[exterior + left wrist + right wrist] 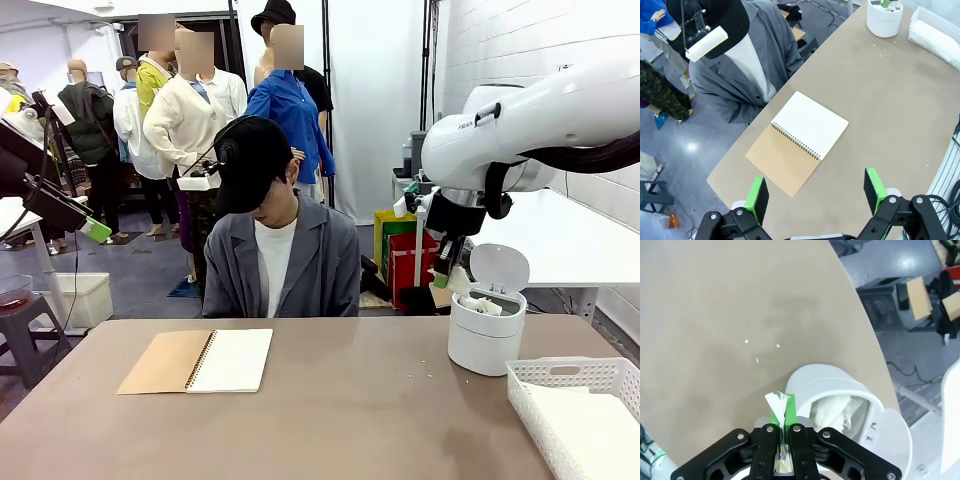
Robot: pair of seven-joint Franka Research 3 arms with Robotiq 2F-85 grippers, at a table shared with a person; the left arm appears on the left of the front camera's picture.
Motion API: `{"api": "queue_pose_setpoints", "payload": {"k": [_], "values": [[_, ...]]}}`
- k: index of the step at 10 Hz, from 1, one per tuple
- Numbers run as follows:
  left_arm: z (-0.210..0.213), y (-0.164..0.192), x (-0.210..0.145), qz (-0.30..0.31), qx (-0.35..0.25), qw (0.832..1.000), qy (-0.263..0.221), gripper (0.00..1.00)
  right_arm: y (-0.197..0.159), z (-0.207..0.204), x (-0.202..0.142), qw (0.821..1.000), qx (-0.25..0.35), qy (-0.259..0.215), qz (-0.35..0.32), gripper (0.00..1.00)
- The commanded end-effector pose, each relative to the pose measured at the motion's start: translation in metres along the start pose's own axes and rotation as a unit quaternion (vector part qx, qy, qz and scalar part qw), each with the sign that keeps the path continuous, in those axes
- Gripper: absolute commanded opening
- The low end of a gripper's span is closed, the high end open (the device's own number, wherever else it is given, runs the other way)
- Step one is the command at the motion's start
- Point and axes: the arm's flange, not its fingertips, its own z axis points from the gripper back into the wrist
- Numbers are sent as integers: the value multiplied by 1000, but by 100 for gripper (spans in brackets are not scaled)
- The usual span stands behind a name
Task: Sort the paper based on its condition.
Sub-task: If a person hands you a paper, place it in the Organizing basket , and if it's crumpled, put it in the Trash can.
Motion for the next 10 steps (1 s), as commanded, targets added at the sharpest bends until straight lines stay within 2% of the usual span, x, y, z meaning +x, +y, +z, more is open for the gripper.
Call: {"api": "queue_pose_setpoints", "payload": {"k": [1,6,10], "values": [[0,2,0,1,1,1000,-3,100,-4,-10,-7,999,-38,16,2,0],[0,2,0,1,1,1000,-3,100,-11,-12,-34,992,-105,56,33,0],[0,2,0,1,1,1000,-3,100,-14,-24,-42,990,-109,73,43,0]]}}
